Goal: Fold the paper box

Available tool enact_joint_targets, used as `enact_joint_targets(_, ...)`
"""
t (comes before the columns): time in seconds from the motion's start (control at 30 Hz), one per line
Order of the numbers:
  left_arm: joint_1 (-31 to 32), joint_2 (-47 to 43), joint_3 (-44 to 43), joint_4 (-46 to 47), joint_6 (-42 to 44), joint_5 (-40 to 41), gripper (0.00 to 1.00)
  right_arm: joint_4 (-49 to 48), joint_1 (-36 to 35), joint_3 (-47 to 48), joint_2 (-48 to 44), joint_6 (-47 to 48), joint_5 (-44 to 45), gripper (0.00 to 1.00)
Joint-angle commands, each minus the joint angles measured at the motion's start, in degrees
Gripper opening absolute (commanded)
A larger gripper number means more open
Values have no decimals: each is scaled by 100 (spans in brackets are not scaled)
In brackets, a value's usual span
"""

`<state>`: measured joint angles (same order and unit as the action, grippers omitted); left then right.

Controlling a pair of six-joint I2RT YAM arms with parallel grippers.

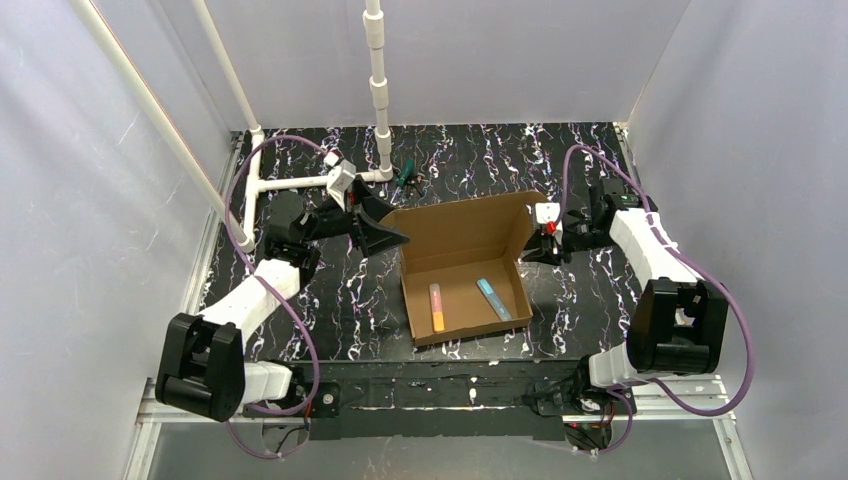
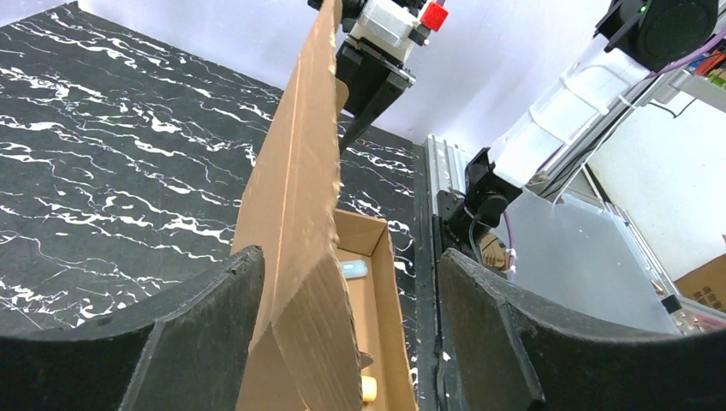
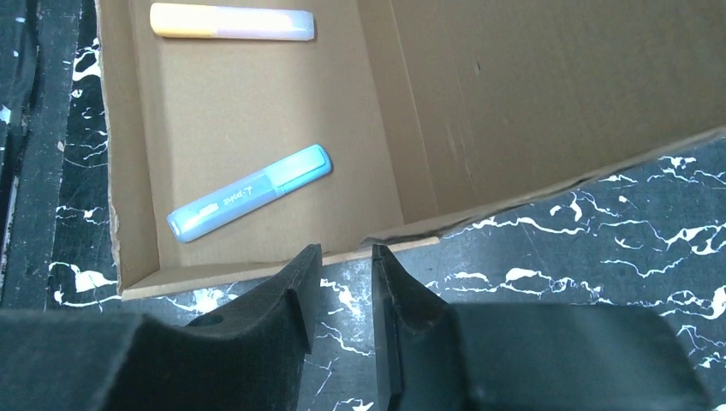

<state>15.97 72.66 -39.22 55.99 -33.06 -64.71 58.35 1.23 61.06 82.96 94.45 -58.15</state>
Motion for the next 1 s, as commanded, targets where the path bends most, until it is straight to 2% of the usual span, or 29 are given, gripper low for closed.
enact_joint_targets(0.0,-13,-147,-528,-621,-8,-184,73,-238,-255,163,-231,-297,0,36)
enact_joint_targets(0.2,-10,-41,-760,-885,-56,-253,68,-773,-442,-196,-546,-690,275,37)
enact_joint_targets(0.47,134,-225,-496,-1068,-132,-265,59,-965,-519,-449,-548,-763,677,37)
enact_joint_targets(0.83,195,-615,180,-1446,-155,-184,45,91,-528,-872,-696,407,1333,38)
enact_joint_targets(0.97,232,-799,369,-1582,-164,-164,42,328,-528,-1045,-982,538,1496,40)
